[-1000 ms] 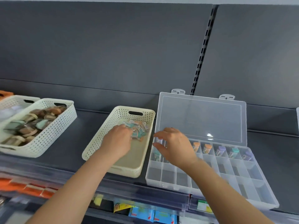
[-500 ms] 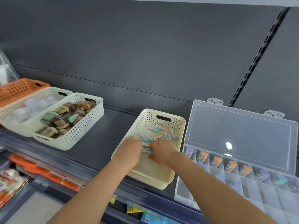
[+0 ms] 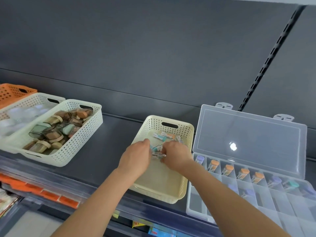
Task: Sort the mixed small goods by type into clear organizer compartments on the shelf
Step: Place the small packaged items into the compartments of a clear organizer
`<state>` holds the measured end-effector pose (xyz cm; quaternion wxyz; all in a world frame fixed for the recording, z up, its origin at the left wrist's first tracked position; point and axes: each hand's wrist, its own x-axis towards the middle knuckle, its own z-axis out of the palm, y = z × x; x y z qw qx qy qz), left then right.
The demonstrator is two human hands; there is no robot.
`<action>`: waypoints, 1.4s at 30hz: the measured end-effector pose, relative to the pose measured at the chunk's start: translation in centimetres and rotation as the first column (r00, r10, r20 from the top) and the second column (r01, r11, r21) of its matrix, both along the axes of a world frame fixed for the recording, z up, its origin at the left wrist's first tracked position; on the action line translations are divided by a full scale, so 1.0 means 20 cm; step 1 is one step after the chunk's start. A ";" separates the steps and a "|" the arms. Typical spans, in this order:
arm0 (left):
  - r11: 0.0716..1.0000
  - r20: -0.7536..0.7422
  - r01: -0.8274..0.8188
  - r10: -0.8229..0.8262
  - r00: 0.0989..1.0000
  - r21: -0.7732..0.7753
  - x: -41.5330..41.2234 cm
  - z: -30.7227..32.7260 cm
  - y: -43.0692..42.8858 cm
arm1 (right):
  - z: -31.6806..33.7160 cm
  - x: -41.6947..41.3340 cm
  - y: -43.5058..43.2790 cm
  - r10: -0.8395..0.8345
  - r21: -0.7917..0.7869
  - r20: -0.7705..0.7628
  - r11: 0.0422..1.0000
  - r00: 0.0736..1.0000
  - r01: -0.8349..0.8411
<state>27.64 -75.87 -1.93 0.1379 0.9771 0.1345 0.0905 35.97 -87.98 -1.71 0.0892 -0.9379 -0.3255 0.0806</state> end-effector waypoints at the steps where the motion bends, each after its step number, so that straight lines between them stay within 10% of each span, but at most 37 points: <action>1: 1.000 0.041 0.009 -0.009 0.999 -0.019 0.00 0.02 0.00 | 0.03 0.00 -0.03 -0.017 0.070 0.029 0.997 0.999 0.015; 14: 0.947 0.383 0.309 -0.254 0.888 -0.090 0.12 0.27 -0.46 | 0.26 -0.03 -0.71 -0.279 0.692 0.010 0.695 0.960 0.195; 42: 0.904 0.090 0.400 -0.416 0.905 0.152 0.23 0.03 -1.48 | -0.03 -0.05 -1.67 -0.264 0.337 0.176 0.921 0.948 0.194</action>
